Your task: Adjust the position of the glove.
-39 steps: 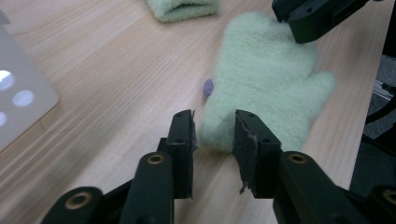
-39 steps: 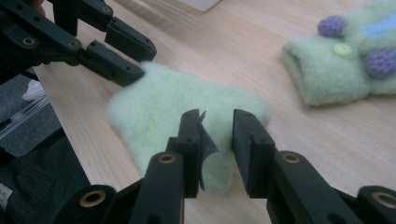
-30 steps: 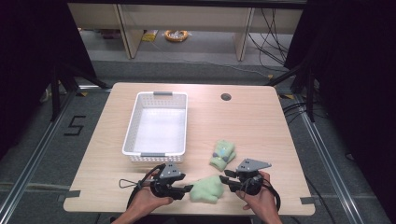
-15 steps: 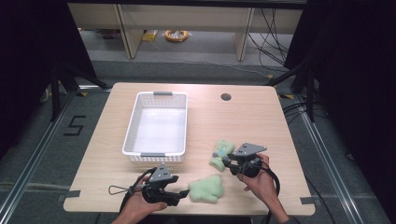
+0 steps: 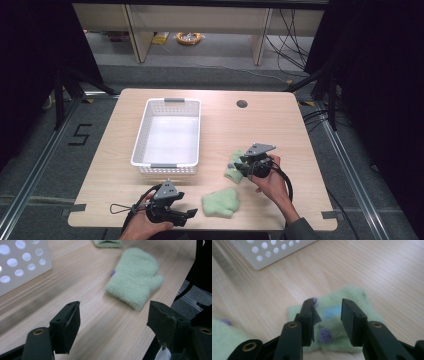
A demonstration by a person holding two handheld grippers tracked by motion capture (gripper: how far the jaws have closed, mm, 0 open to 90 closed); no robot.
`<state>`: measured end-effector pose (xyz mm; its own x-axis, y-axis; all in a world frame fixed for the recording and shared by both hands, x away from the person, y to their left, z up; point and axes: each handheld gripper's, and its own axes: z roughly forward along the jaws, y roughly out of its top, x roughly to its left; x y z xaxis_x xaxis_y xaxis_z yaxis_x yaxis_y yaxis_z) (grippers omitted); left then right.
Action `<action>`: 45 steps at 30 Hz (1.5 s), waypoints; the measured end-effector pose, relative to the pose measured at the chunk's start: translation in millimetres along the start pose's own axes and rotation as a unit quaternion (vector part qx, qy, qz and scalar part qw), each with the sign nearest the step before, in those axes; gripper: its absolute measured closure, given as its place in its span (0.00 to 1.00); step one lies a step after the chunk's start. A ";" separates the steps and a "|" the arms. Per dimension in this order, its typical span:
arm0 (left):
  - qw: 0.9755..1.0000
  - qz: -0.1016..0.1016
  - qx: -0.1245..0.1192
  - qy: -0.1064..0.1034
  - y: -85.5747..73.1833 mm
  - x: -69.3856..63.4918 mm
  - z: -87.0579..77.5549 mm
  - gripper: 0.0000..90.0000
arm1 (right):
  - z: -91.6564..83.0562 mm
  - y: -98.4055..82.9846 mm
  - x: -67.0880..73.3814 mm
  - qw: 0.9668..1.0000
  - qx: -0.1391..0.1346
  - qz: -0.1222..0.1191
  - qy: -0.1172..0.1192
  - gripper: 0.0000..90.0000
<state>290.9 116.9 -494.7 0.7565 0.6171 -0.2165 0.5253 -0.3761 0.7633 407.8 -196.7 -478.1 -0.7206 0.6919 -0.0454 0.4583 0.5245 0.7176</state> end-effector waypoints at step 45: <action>1.000 -0.014 -0.010 0.020 -8.8 8.1 0.7 0.27 | 18.8 -10.0 -14.7 1.000 0.024 -0.007 0.018 0.96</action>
<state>292.7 124.7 -503.6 0.7246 0.6551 -0.2142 0.5388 -0.3447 0.7687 423.7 -202.7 -497.7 -0.7445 0.6670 -0.0289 0.4722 0.5567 0.6835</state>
